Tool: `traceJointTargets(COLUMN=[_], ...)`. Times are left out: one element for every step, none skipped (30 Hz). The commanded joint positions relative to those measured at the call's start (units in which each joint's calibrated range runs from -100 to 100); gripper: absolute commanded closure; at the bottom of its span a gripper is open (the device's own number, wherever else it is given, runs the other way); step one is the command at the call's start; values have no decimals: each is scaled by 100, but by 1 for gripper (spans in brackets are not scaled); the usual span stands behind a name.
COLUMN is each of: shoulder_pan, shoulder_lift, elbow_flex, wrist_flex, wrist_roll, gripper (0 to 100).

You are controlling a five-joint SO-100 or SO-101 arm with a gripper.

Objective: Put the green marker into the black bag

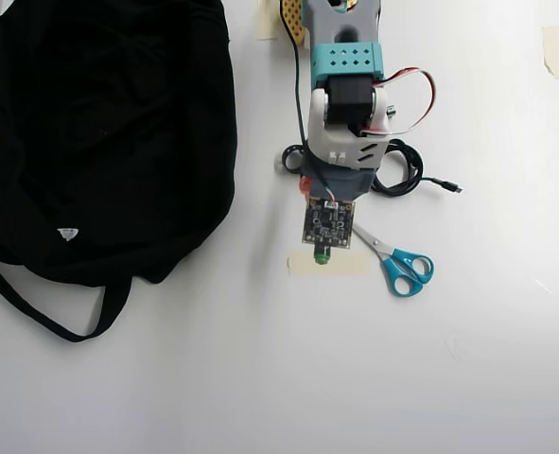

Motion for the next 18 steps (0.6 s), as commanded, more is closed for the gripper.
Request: traceJointTargets(shoulder_pan=[-26, -34, -19, -19, -19, -19, -11, -11, 3, 11, 11, 18, 18, 18, 18, 18, 18, 26], shoulder_lift=[-818, -951, -1092, -1225, -1366, -1515, -1698, -1839, -2154, -2304, -2453, -2594, -2752, -2893, -3042, -3192, -3316, -3441], elbow_flex=[450, 603, 774, 945, 1124, 1304, 1511, 1654, 1951, 2086, 2229, 2373, 2517, 2652, 2777, 2912, 3038, 3146], wrist_flex=[-83, -83, -83, -91, -117, -186, -298, -367, -514, -565, -617, -651, -686, -686, -686, -686, -686, -686], wrist_roll=[-25, -62, -135, -177, -188, -188, -193, -193, -193, -193, -193, -183, -156, -146, -141, -141, -141, -141], gripper=[98, 98, 98, 98, 98, 98, 98, 98, 98, 98, 98, 98, 98, 98, 98, 98, 98, 98])
